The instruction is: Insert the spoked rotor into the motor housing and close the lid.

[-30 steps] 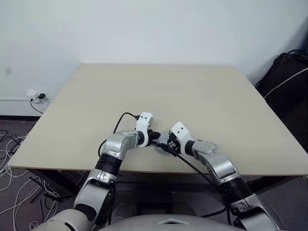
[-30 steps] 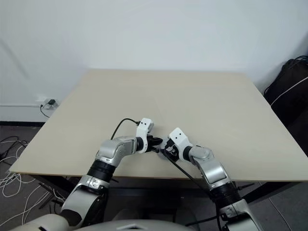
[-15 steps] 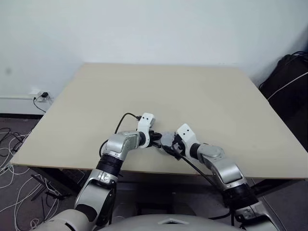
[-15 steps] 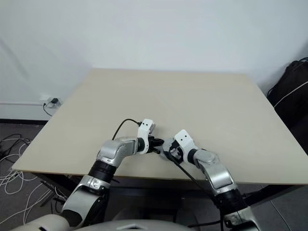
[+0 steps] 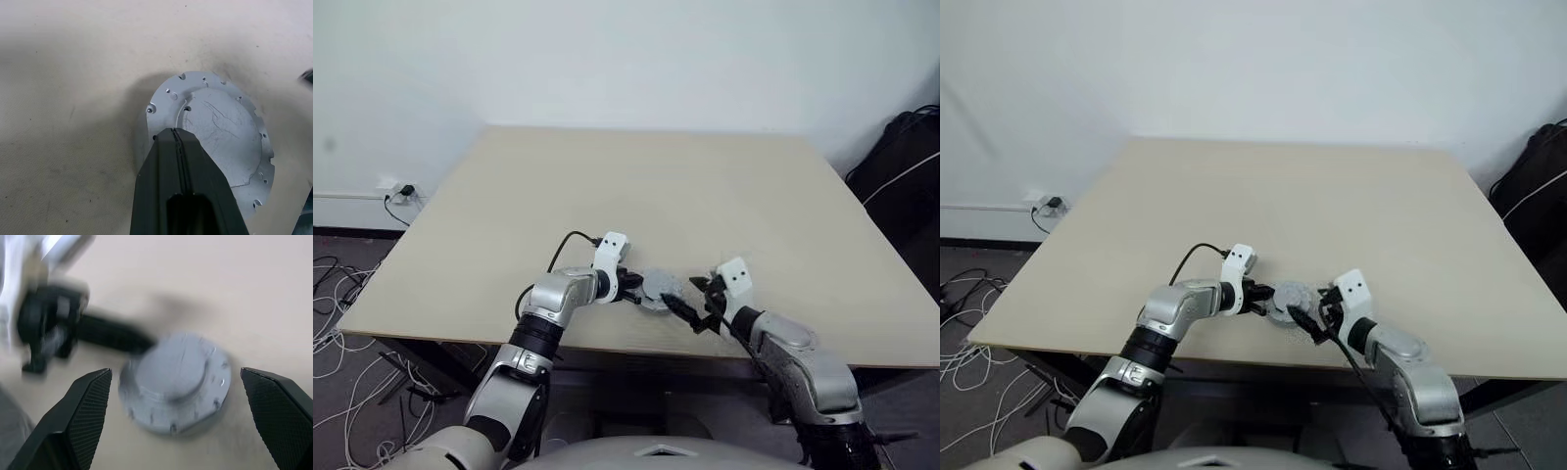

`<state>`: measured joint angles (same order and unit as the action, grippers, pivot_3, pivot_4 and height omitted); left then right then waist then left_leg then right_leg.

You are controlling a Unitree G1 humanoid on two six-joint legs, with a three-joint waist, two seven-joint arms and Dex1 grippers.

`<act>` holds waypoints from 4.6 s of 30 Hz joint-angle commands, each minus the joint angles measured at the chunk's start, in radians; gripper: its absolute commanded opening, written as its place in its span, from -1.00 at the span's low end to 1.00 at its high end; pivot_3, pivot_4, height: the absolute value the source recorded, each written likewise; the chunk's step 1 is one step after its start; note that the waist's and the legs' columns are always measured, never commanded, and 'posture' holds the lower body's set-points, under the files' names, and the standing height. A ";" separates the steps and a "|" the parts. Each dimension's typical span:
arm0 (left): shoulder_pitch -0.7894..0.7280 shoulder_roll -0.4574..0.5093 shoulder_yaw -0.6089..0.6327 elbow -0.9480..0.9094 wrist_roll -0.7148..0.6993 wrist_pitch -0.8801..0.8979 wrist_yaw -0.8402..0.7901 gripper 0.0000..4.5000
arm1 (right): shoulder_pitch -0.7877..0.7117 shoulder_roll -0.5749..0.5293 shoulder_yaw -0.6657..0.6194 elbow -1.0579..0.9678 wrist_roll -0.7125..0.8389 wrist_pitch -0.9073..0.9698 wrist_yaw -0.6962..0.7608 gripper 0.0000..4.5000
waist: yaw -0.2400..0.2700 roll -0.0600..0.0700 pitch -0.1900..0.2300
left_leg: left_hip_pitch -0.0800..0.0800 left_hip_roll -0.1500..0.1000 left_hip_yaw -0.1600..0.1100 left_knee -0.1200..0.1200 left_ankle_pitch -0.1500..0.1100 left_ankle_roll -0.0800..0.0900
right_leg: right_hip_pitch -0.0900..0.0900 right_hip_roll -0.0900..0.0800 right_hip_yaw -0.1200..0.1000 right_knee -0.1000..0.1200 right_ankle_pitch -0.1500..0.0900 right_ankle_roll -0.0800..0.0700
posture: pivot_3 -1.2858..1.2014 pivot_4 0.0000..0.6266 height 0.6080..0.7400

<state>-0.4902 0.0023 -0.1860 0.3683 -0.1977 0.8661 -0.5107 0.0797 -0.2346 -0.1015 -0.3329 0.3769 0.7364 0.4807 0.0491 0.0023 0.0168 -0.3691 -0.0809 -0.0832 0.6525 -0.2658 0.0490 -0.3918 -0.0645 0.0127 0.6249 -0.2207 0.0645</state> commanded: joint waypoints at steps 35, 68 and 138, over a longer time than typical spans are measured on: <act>0.034 -0.013 -0.050 0.025 0.022 0.040 -0.024 -1.00 | -0.122 0.301 -0.311 0.378 0.525 0.481 -0.167 0.99 | -0.015 0.005 -0.005 | 0.000 -0.003 -0.001 -0.002 -0.001 0.002 | -0.001 -0.003 0.000 0.000 -0.001 0.000 | 0.03 -1.00 1.00; 0.043 -0.021 -0.029 0.024 0.040 0.038 -0.030 -1.00 | -0.104 0.352 -0.269 0.403 0.500 0.398 -0.187 -0.42 | -0.037 0.010 -0.006 | 0.002 -0.003 0.000 -0.004 -0.001 0.001 | 0.000 -0.004 0.001 0.001 -0.002 0.002 | 0.03 -1.00 1.00; 0.688 -0.144 0.323 -0.387 -1.008 -0.115 0.005 0.98 | -0.136 0.276 -0.179 0.237 0.862 0.419 -0.224 -0.42 | -0.047 0.011 0.016 | -0.013 -0.002 0.003 -0.001 0.000 0.003 | -0.018 0.001 0.003 0.002 0.003 -0.009 | 0.03 -1.00 1.00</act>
<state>0.1859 -0.0641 0.1465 0.0195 -1.1786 0.7574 -0.4878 -0.0261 0.0408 -0.2938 -0.0441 1.1787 1.1465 0.2388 0.0020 0.0137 0.0328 -0.3824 -0.0825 -0.0807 0.6511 -0.2659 0.0520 -0.4100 -0.0637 0.0158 0.6269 -0.2182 0.0554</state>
